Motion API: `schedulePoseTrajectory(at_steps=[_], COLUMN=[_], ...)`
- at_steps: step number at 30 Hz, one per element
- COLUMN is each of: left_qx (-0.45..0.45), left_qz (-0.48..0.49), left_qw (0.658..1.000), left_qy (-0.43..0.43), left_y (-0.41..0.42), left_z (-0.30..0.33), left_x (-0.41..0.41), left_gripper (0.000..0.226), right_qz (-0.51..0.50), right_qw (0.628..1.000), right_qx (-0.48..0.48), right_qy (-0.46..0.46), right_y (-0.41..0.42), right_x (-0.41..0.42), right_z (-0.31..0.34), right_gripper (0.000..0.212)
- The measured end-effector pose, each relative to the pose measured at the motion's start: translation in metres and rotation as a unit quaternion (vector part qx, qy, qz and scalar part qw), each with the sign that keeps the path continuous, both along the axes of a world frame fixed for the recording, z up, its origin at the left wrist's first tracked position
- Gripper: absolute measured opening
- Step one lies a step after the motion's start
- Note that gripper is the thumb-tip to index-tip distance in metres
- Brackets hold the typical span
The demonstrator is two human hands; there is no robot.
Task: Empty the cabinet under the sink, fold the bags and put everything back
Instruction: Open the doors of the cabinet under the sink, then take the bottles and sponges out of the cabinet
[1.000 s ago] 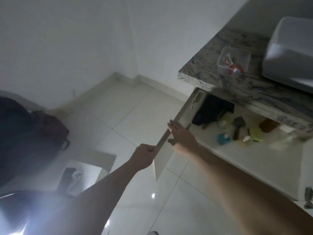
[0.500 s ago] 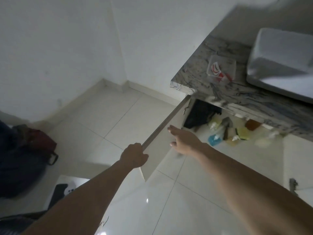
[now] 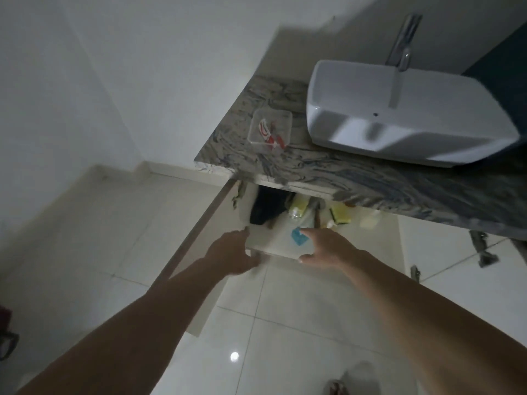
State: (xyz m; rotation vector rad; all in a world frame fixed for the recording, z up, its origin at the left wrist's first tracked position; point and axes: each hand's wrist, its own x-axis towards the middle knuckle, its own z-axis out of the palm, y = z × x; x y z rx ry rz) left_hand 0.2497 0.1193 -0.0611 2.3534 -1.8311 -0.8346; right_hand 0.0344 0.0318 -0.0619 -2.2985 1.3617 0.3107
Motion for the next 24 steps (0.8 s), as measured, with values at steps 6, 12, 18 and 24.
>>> schedulePoseTrajectory(at_steps=[6,12,18,24], left_qx=[0.004,0.030,0.043,0.022], left_qz=[-0.049,-0.086,-0.109,-0.161], left_qw=[0.998,0.996,0.993,0.986], left_qy=[0.030,0.011,0.022,0.033], left_y=[-0.072,-0.140,-0.195,-0.261], left_z=[-0.026,-0.079,-0.161,-0.269], left_x=[-0.076,-0.143,-0.176,-0.200], left_gripper=[0.079,0.087,0.092,0.093], right_qz=[-0.034,-0.068,-0.101,-0.140], right_qw=[0.999,0.996,0.993,0.989], right_qx=[0.023,0.051,0.058,0.028], right_qy=[0.006,0.007,-0.017,-0.034], right_y=[-0.056,-0.108,-0.148,-0.194], right_x=[-0.083,-0.157,-0.202,-0.232], right_z=[-0.026,-0.084,-0.159,-0.267], right_gripper=[0.084,0.089,0.090,0.088])
